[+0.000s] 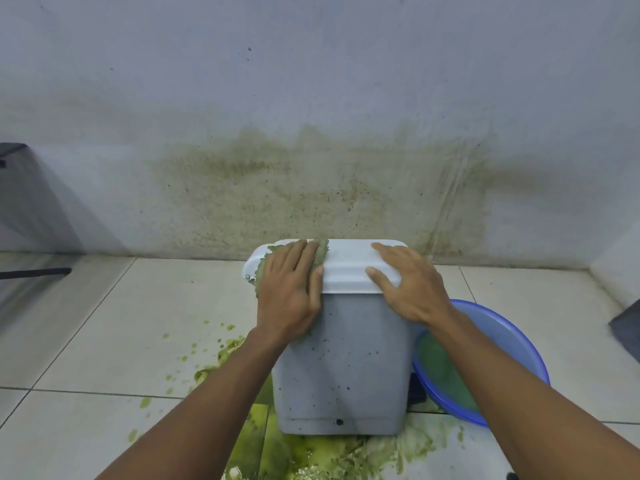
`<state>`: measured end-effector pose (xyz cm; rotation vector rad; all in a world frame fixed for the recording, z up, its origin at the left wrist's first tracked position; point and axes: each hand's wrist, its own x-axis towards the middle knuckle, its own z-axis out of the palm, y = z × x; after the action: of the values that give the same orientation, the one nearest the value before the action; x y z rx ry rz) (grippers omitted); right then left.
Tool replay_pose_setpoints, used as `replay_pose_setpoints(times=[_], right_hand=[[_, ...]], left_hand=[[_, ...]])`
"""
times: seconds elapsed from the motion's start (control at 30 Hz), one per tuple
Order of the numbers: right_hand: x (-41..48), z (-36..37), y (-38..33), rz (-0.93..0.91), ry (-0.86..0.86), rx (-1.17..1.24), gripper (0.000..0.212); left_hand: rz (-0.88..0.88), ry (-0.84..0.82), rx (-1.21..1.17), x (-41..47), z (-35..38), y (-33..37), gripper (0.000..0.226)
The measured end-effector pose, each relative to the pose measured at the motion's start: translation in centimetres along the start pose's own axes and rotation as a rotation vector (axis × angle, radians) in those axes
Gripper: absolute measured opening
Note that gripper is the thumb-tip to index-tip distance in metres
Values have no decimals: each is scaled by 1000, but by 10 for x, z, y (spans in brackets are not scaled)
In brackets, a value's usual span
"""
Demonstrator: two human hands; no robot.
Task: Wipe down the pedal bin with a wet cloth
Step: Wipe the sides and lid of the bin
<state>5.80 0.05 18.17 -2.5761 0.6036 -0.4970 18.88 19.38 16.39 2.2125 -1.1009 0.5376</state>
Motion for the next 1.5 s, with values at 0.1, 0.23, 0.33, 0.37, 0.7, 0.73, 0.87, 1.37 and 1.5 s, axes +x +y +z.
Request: replay_pose_setpoints(times=[0.1, 0.23, 0.33, 0.37, 0.7, 0.73, 0.87, 1.37, 1.5], right_hand=[[22, 6, 1, -17, 12, -71, 58], [43, 13, 12, -41, 7, -98, 84], [56, 17, 20, -76, 25, -112, 86], [60, 19, 22, -82, 22, -113, 83], [75, 17, 31, -69, -21, -28, 60], [73, 16, 29, -68, -31, -18, 57], [60, 20, 23, -82, -51, 1, 48], [43, 19, 16, 57, -3, 80, 37], [39, 18, 15, 75, 26, 96, 35]], left_hand=[[113, 40, 37, -23, 26, -19, 53], [156, 43, 20, -41, 61, -37, 59], [141, 54, -4, -45, 80, -41, 63], [124, 65, 3, -45, 85, -41, 62], [46, 64, 0, -48, 90, -42, 62], [40, 56, 4, -50, 89, -42, 63], [11, 4, 4, -62, 81, -41, 63], [288, -171, 84, -109, 108, 17, 59], [123, -104, 73, -125, 90, -15, 56]])
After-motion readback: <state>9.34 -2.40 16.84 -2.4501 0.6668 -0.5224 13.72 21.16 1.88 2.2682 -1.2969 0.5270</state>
